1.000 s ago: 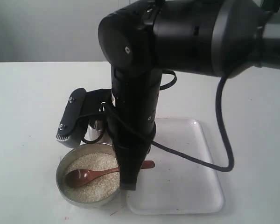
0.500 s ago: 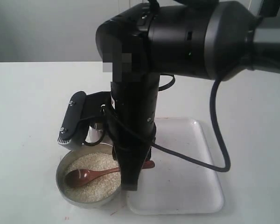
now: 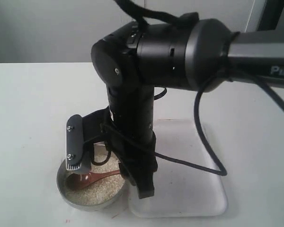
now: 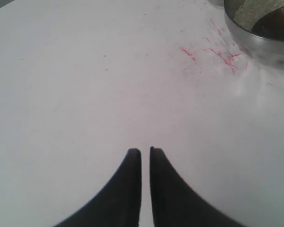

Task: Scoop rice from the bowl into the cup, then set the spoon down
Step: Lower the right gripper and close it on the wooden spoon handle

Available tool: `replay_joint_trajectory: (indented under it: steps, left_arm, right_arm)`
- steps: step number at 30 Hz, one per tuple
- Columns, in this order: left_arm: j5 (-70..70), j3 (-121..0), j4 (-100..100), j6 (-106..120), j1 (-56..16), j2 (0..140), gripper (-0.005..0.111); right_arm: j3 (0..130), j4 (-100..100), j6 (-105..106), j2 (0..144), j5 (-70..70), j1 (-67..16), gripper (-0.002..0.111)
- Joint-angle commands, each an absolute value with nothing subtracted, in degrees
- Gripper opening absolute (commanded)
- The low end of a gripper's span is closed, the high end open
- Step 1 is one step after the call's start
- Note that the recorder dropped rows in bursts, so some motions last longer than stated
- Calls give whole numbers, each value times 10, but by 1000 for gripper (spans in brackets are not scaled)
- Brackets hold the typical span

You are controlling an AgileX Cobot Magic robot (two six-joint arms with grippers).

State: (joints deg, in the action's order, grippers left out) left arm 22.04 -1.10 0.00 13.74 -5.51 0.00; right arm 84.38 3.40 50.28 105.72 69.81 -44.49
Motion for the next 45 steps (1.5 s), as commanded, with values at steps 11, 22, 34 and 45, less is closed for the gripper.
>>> replay_joint_trajectory:
  steps: [11,22,34,45]
  left_arm:
    - [249,-6,-3,134,-58,0,14]
    - [249,-6,-3,134,-58,0,14]
    - [249,-6,-3,134,-58,0,14]
    - [249,-6,-3,134,-58,0,14]
  right_arm:
    - [845,107,443,1120,699,-444,49]
    - [845,96,443,1128,678,-444,49]
    - [845,76,443,1150,665,-444,31]
    - [845,108,420,1119,682,-444,0]
